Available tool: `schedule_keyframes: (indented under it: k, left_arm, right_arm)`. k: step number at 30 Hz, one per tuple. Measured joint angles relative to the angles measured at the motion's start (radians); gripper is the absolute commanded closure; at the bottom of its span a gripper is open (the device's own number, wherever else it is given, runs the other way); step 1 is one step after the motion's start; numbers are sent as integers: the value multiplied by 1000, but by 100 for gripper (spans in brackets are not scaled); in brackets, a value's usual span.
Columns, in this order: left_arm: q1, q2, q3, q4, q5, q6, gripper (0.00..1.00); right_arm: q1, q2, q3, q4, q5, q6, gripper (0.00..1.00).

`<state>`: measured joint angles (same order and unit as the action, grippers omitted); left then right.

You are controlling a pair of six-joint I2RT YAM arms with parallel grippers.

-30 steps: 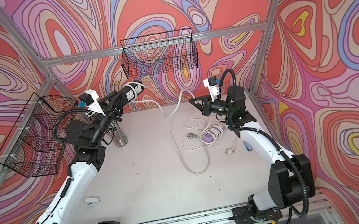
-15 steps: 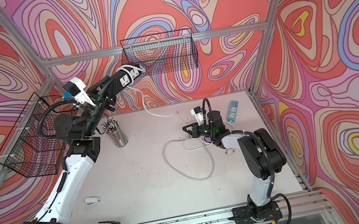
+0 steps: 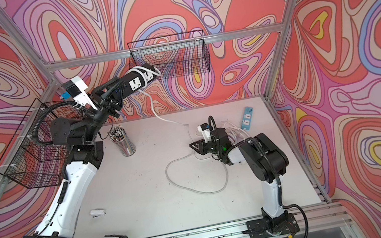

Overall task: Unwrap the cord wrapped around the power strip
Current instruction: Unwrap the power cord from the power strip.

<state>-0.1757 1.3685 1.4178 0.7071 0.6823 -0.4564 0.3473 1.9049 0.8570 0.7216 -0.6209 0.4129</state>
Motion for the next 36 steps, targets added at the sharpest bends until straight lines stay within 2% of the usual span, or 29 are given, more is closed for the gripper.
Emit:
schedule_keyframes:
  k: [2, 10, 16, 22, 28, 33, 36]
  left_arm:
    - [0, 5, 0, -1, 10, -3, 100]
    - [-1, 17, -23, -8, 42, 0, 100]
    - [-55, 42, -51, -2, 82, -6, 100]
    - [-140, 72, -87, 41, 123, -59, 100]
    - [-158, 84, -90, 132, 142, -141, 100]
    - [-178, 89, -90, 192, 150, -179, 100]
    - [-192, 99, -90, 218, 155, -196, 100]
  right_arm:
    - [0, -72, 2, -45, 7, -35, 3]
    - [0, -364, 78, -258, 30, -193, 2]
    - [-1, -454, 174, -327, -13, -227, 2]
    - [1, -439, 187, -109, -62, -140, 5]
    - [16, -325, 187, 185, -70, -21, 7]
    - [51, -238, 197, 315, -66, 45, 7]
    - [77, -198, 222, 365, -63, 71, 12]
